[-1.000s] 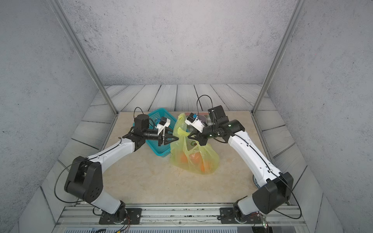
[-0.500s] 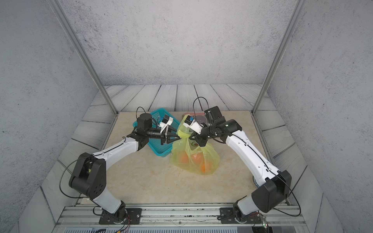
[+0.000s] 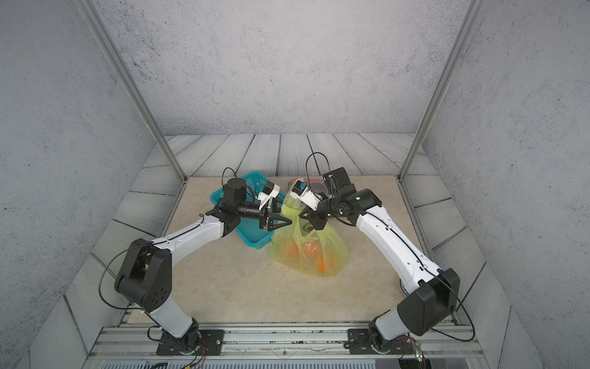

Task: Place the oranges into plastic bags & tie knots
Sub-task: Tie the plastic bag at the center of the board.

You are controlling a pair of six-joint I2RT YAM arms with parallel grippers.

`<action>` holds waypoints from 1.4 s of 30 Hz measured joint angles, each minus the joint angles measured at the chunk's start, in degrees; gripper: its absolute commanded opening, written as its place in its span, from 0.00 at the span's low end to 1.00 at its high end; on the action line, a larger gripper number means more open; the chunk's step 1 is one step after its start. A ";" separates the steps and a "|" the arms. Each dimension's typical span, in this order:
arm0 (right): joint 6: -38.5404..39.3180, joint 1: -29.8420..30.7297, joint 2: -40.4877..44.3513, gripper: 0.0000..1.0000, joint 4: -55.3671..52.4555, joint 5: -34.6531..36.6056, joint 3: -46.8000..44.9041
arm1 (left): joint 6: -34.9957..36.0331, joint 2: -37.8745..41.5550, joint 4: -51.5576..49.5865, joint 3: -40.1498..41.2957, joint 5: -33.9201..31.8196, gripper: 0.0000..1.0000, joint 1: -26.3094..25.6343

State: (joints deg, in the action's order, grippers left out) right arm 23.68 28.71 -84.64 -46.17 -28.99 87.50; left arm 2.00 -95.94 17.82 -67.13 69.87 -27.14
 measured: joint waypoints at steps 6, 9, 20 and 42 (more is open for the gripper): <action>-2.38 0.00 -0.35 0.04 1.92 -2.71 -0.52 | -0.52 1.29 0.85 1.11 -3.78 0.73 -1.29; -2.82 0.00 -0.66 0.04 2.62 -3.43 -1.11 | -1.49 1.44 1.97 1.42 -4.59 0.73 -1.51; -3.74 0.00 -1.09 0.04 3.61 -4.11 -2.12 | -8.35 1.51 9.53 3.41 -5.05 0.41 -1.51; -3.32 0.00 -1.66 0.13 3.56 -3.80 -2.36 | -9.03 1.49 5.86 1.57 -3.85 0.03 -1.97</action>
State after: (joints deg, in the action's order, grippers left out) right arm 20.36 28.71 -86.30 -42.61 -32.80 85.14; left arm -7.03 -94.45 23.68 -65.56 66.02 -29.10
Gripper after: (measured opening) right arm 0.102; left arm 0.077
